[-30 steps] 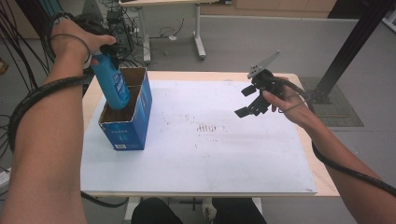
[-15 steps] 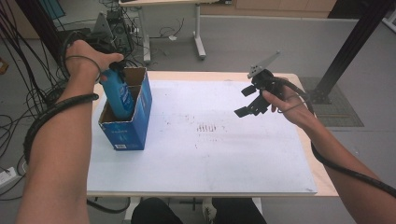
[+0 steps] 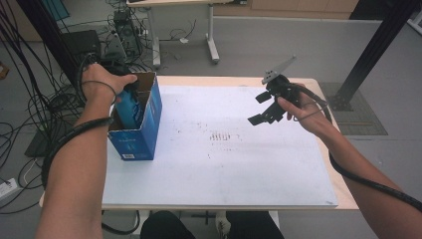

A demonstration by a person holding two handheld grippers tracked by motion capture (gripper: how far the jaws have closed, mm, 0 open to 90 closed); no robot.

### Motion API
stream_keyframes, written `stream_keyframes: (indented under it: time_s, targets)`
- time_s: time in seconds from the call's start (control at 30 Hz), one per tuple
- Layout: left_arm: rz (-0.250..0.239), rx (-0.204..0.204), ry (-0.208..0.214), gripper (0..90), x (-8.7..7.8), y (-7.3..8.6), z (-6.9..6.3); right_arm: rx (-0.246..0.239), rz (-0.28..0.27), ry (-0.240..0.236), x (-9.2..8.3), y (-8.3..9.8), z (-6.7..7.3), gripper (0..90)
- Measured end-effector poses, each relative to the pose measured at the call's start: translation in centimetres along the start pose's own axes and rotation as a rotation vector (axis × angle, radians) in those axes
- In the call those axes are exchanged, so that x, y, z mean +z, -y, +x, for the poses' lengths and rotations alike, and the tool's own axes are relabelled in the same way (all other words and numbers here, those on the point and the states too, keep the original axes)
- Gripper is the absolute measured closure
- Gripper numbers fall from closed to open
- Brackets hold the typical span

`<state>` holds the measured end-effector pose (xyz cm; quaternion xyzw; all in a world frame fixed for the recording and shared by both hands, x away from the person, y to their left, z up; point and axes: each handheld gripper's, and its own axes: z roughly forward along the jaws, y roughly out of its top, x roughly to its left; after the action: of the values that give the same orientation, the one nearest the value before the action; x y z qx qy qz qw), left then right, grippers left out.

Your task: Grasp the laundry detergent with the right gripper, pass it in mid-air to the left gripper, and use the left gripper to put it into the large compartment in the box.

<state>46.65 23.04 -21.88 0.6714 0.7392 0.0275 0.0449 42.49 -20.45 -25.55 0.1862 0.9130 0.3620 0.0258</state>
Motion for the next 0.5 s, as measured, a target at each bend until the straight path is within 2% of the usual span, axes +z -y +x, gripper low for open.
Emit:
stream_keyframes:
  time_s: [0.2,0.5]
  targets:
    - [0.008,0.003,-0.008,37.1,2.1,0.3,-0.2,0.006,0.000,0.003,0.0,0.3,-0.1,2.0]
    - [0.018,0.016,-0.006,37.1,3.8,0.5,-0.5,0.016,0.002,0.005,0.1,0.7,-0.2,2.0]
